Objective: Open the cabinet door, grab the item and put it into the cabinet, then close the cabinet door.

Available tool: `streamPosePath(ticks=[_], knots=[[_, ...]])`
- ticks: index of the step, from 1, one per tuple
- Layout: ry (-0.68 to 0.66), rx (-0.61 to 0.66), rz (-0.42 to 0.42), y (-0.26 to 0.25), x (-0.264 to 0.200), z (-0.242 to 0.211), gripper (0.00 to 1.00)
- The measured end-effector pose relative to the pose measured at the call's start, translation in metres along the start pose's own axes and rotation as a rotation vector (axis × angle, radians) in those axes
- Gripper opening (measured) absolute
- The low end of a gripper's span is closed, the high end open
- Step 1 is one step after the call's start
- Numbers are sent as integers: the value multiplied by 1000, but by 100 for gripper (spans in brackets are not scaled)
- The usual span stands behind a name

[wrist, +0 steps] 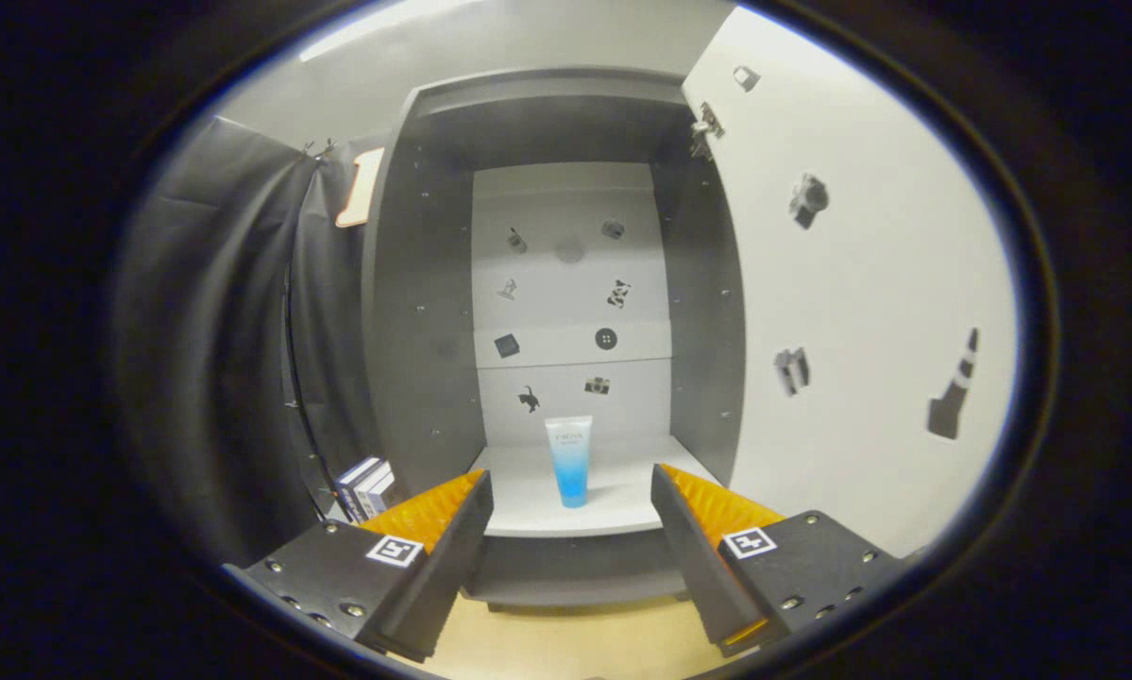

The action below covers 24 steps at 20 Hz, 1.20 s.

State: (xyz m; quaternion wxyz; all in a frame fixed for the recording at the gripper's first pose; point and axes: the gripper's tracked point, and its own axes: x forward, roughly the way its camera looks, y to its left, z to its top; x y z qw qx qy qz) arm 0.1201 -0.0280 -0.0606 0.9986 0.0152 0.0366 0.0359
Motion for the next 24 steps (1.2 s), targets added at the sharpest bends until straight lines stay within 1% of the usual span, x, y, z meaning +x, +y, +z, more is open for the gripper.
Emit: streamPosePath(ticks=[4,8,13,16,19,22,24], knots=[[8,-16,-43,-32,-82,4,100],[26,-33,-145,-88,-156,8,100],[21,29,-252,-156,-220,13,99],[18,38,-321,-198,-246,12,100],[16,56,-379,-242,-258,10,100],[8,69,-414,-280,-251,12,100],[27,76,-405,-285,-240,7,100]])
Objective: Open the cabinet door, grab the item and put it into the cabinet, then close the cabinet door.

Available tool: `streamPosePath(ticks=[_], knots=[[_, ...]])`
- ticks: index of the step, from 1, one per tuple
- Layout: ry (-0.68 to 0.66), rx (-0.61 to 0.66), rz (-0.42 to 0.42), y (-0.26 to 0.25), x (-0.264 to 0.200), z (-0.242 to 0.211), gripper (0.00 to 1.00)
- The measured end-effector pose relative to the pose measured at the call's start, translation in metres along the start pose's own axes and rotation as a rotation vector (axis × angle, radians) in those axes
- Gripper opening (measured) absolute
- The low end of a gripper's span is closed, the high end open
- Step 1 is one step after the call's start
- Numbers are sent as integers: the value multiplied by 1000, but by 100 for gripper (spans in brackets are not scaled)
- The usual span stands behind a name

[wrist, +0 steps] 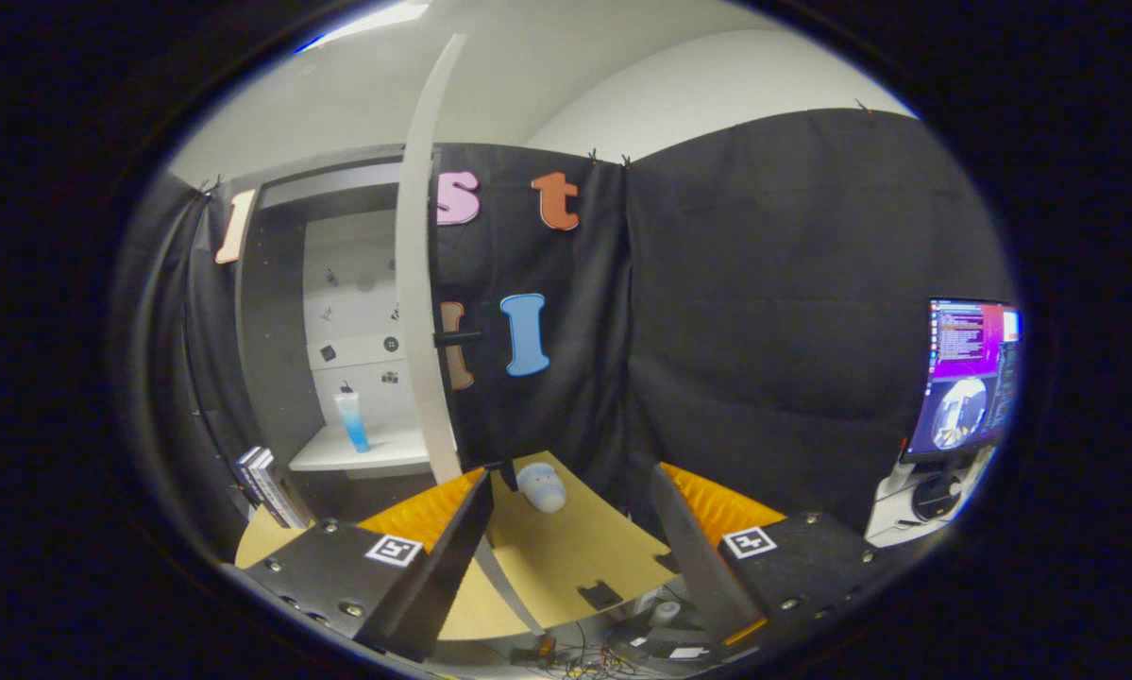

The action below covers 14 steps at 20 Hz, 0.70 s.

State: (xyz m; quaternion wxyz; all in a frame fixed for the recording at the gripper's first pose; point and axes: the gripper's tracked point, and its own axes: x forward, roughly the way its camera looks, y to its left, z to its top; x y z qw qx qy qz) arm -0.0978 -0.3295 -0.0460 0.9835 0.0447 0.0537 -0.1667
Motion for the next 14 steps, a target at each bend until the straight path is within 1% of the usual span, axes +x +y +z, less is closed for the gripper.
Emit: streamPosePath(ticks=[2,4,6,8,11,14], knots=[[26,-18,25,8,7,-7,100],[17,-50,8,9,10,-6,99],[25,-39,20,19,6,-5,96],[29,-33,37,29,7,-7,97],[30,-31,107,56,0,-15,97],[45,-4,207,91,-9,-20,97]])
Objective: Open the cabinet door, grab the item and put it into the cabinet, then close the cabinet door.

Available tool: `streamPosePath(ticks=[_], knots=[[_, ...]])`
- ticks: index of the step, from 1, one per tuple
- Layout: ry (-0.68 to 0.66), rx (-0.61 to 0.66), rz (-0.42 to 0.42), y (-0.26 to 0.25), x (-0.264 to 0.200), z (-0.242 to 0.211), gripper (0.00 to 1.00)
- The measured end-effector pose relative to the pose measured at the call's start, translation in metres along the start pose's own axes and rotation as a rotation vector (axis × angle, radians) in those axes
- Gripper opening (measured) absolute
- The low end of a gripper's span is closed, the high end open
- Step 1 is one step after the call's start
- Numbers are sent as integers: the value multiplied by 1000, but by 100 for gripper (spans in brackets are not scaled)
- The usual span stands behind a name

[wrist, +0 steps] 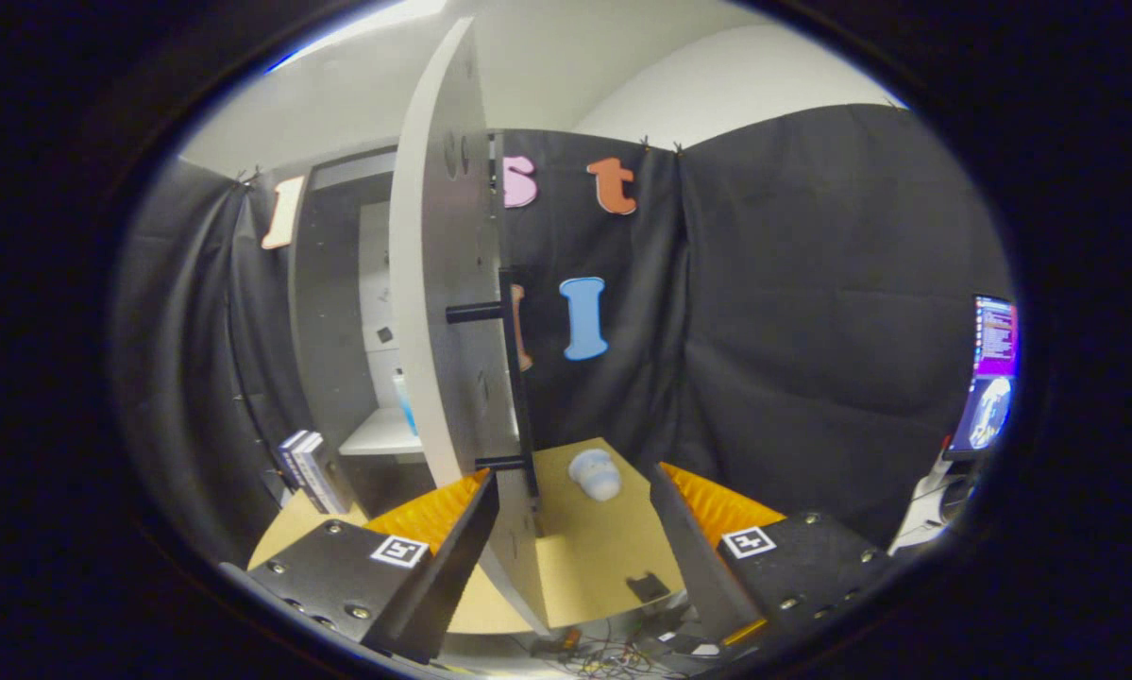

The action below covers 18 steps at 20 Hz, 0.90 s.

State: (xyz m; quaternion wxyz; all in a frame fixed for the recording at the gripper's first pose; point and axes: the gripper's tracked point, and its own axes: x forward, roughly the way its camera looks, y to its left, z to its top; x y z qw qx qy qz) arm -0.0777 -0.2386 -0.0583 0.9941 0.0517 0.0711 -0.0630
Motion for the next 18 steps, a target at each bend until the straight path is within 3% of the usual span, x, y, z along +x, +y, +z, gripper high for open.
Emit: streamPosePath(ticks=[9,18], knots=[[18,46,222,88,23,-16,97],[40,0,332,144,52,-20,97]])
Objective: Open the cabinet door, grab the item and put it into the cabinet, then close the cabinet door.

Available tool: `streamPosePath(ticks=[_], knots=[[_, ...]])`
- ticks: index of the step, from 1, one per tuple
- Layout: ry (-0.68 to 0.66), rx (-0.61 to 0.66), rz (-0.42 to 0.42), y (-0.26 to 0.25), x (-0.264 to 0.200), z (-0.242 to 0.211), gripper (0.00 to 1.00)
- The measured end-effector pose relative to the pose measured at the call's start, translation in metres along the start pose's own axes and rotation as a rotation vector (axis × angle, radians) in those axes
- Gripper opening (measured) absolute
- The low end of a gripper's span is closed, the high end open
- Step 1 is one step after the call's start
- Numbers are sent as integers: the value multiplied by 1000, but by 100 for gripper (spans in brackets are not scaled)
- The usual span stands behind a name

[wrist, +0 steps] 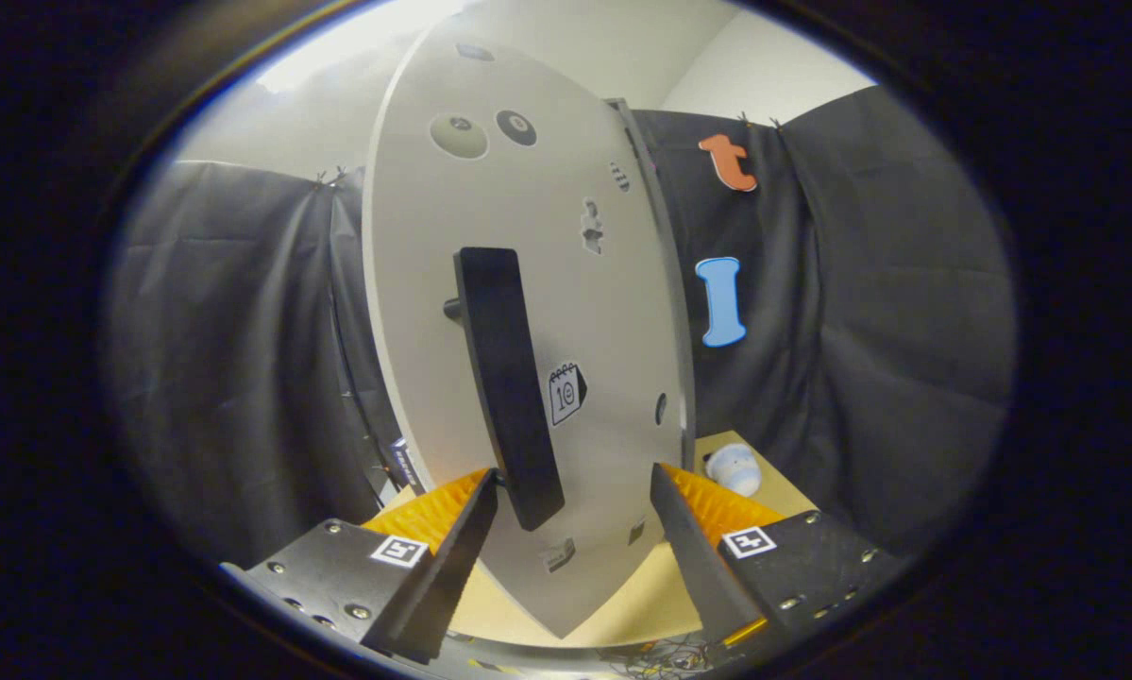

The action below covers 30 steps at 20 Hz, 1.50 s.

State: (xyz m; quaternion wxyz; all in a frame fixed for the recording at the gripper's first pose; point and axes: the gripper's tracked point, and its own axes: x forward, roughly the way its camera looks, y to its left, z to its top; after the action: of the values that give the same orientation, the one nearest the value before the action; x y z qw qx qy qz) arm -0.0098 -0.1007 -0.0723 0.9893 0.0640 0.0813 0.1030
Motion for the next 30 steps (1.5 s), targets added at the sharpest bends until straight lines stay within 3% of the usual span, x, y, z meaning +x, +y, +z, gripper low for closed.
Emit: streamPosePath(ticks=[9,18,30], knots=[[24,-61,160,75,93,0,100],[-8,-120,198,134,185,5,100],[-109,-103,4,149,266,15,100]])
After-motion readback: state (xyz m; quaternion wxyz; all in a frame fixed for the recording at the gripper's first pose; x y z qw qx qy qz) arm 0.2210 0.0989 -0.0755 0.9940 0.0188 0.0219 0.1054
